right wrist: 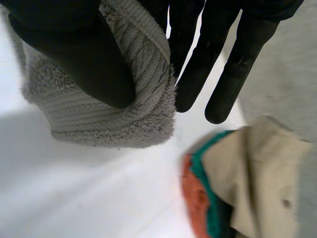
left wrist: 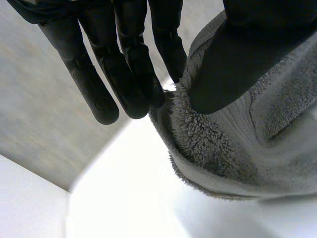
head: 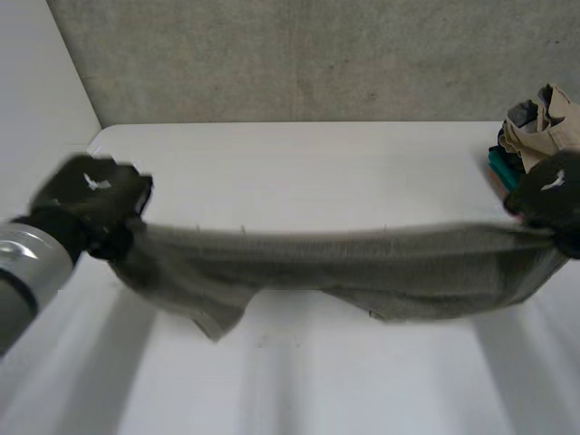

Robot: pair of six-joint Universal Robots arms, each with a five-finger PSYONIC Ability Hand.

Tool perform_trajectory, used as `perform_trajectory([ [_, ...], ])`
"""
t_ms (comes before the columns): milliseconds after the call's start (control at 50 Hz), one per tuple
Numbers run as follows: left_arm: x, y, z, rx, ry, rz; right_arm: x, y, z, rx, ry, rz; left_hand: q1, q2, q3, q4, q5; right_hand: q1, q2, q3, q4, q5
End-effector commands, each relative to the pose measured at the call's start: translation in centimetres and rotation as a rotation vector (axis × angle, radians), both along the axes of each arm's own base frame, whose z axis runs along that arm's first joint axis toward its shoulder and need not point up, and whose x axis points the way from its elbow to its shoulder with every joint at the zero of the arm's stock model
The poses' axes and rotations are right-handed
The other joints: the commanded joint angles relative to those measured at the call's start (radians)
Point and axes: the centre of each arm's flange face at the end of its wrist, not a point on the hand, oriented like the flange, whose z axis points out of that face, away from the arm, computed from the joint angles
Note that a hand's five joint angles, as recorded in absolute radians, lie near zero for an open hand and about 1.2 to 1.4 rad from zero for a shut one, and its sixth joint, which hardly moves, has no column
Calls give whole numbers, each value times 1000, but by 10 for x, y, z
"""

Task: Fold the laundry.

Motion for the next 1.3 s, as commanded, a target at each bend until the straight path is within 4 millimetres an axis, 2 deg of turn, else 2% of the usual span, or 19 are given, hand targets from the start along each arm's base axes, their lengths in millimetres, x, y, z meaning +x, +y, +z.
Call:
perform_trajectory([
  [20, -17, -63, -56, 107, -53, 25, 27, -34, -48, 83, 59, 21, 258, 197, 202, 197, 247, 272, 217, 204, 196, 254],
  [100, -28, -117, -43, -59, -50, 84, 44, -71, -44, -87, 78, -34, 258, 197, 202, 197, 247, 272, 217, 204, 196, 254],
  [120, -33, -138, -25, -174, -51, 102, 52, -89, -35, -195, 59, -53, 258, 197, 202, 197, 247, 272, 217, 204, 196, 254],
  [180, -40, -166, 13, -389, -37, 127, 65, -114, -11, -395, -2, -58, 258, 197, 202, 197, 247, 272, 217, 204, 196, 254],
  [200, -45, -177, 43, -551, -16, 135, 72, -127, 12, -556, -65, -62, 258, 197, 202, 197, 247, 272, 217, 204, 196, 254],
  [260, -49, -185, 89, -803, 47, 166, 79, -143, 50, -823, -182, -70, 258, 197, 202, 197, 247, 272, 217, 204, 196, 254],
  [280, -51, -186, 112, -945, 102, 180, 82, -148, 75, -997, -274, -65, 258, 197, 202, 197, 247, 272, 217, 204, 196, 254],
  [360, -49, -181, 145, -1148, 206, 219, 86, -142, 115, -1269, -422, -3, 258, 197, 202, 197, 247, 272, 217, 204, 196, 254],
  [400, -47, -179, 146, -1132, 217, 226, 88, -142, 113, -1260, -431, 16, 258, 197, 202, 197, 247, 272, 217, 204, 196, 254],
  [540, -34, -177, 102, -898, 263, 200, 92, -143, 80, -1037, -452, 29, 258, 197, 202, 197, 247, 272, 217, 204, 196, 254],
  [680, -23, -178, 36, -707, 230, 202, 93, -144, 21, -740, -476, 15, 258, 197, 202, 197, 247, 272, 217, 204, 196, 254],
  [740, -24, -175, 1, -615, 198, 197, 95, -144, -22, -594, -442, 14, 258, 197, 202, 197, 247, 272, 217, 204, 196, 254],
  [860, -26, -163, -91, -377, 97, 182, 96, -132, -116, -264, -354, 29, 258, 197, 202, 197, 247, 272, 217, 204, 196, 254],
  [940, -24, -142, -126, -265, 43, 169, 89, -120, -145, -121, -298, 6, 258, 197, 202, 197, 247, 272, 217, 204, 196, 254],
  [1020, -20, -112, -138, -186, -47, 145, 84, -104, -140, -46, -278, -6, 258, 197, 202, 197, 247, 272, 217, 204, 196, 254],
  [1140, -1, -57, -112, -106, -224, 110, 54, -77, -103, 3, -223, -51, 258, 197, 202, 197, 247, 272, 217, 204, 196, 254],
  [1220, 14, -8, -108, 41, -369, 61, 21, -40, -94, 147, -57, -59, 258, 197, 202, 197, 247, 272, 217, 204, 196, 254],
  [1240, 22, 14, -108, 125, -430, 34, 9, -21, -96, 214, 34, -37, 258, 197, 202, 197, 247, 272, 217, 204, 196, 254],
  [1300, 30, 43, -107, 251, -502, -13, -12, 5, -104, 317, 192, 18, 258, 197, 202, 197, 247, 272, 217, 204, 196, 254],
])
